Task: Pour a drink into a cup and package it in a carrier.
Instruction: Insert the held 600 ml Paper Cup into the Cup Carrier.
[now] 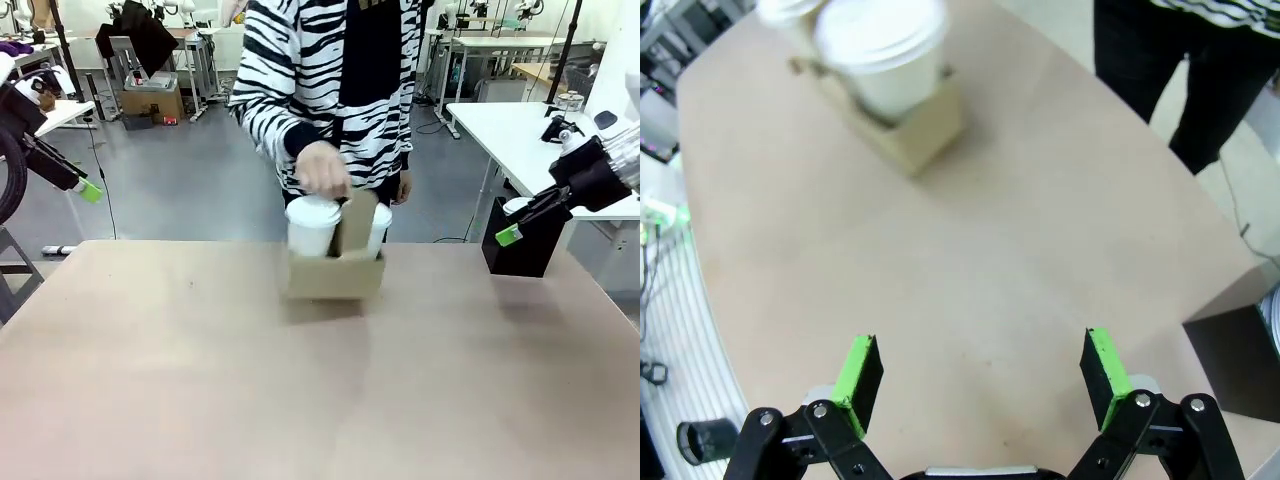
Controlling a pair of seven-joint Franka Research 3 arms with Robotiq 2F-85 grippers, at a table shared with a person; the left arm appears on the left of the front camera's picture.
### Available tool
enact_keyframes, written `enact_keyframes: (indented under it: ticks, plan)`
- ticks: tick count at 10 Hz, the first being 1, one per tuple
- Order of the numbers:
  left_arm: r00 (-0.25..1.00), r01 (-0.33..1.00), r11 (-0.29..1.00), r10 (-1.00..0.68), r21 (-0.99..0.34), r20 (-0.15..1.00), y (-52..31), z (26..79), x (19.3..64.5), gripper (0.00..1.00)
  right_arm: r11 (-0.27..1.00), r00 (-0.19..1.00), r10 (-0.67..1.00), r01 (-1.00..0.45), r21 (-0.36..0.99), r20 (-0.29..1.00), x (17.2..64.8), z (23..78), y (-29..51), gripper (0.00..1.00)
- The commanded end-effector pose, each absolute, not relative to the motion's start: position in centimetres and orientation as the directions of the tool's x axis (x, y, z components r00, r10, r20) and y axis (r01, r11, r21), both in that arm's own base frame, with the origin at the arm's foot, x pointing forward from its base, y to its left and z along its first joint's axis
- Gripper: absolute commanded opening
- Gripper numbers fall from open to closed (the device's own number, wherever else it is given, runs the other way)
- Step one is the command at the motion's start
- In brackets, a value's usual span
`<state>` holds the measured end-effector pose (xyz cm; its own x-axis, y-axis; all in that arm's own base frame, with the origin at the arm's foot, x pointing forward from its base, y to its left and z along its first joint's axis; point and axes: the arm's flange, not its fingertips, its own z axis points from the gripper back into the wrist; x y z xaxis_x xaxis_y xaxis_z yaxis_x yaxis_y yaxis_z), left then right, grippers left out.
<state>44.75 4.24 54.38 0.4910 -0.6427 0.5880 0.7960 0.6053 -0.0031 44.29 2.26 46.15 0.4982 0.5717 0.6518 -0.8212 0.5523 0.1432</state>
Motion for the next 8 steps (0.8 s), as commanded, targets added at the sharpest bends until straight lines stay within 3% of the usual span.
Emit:
enact_keyframes:
  ticks: [1,8]
  plan:
    - [0.494,0.792,0.611,-0.642,0.002,0.586,4.22,54.49,44.67,1.00,0.535,0.475,0.586,-0.835,0.128,0.656,44.55,46.11,1.96,1.00]
    - [0.494,0.792,0.611,-0.642,0.002,0.586,4.22,54.49,44.67,1.00,0.535,0.475,0.586,-0.835,0.128,0.656,44.55,46.11,1.96,1.00]
